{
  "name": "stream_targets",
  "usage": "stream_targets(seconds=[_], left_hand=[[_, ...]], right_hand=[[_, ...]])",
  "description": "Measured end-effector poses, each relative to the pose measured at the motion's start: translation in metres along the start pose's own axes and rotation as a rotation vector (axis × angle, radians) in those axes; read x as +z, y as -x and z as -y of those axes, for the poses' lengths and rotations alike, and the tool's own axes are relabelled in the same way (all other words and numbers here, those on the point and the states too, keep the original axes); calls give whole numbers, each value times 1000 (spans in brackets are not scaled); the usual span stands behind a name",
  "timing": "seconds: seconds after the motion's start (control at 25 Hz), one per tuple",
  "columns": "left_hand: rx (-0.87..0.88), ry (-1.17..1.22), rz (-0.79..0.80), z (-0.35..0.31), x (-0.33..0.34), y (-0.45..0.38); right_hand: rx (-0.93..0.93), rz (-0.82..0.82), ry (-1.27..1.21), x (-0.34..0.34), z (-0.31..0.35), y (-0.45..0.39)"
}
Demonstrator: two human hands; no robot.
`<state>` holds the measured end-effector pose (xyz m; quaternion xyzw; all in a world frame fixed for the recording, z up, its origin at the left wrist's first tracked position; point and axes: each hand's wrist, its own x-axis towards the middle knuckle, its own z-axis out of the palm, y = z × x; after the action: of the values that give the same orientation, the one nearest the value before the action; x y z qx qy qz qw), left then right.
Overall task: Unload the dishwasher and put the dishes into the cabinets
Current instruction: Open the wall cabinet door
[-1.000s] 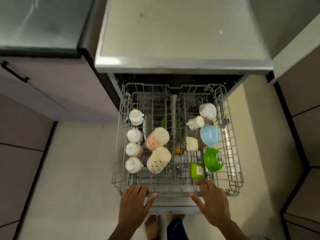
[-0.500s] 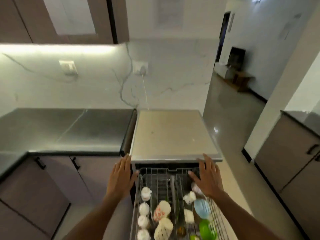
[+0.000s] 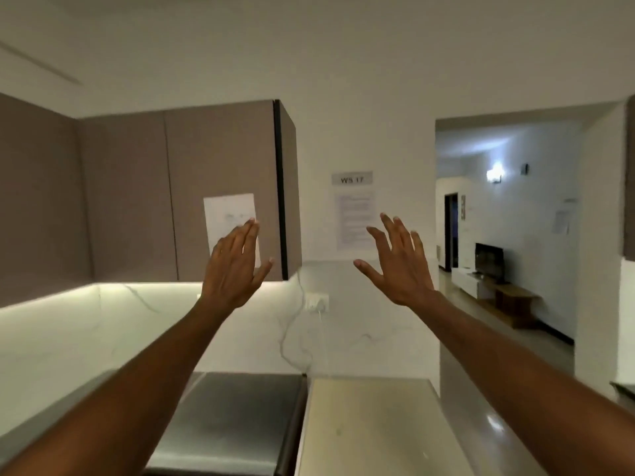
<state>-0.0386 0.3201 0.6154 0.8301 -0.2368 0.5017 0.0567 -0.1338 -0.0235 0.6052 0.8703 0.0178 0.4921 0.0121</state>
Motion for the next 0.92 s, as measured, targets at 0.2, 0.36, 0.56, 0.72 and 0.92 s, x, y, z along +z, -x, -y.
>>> stream_targets(seconds=[0.2,0.36,0.56,0.72,0.92], left_hand=[[-49,-101,-107,48,-87,-71],[-125,-151,-145,67,-116,-69],[-100,-237,-34,100,-99,-39],[-155,-237,-16,144,-64,-38],[-99,-197,1,198,28,-40]], right_hand=[[-136,-146,-41,-53,31,-92],[-165,-181,-92,-46,59,-120],[-240,-138,-103,-4,96,-120],[-299,-121,-78,38,125,-133],[-301,-62,-64,145,184,-132]])
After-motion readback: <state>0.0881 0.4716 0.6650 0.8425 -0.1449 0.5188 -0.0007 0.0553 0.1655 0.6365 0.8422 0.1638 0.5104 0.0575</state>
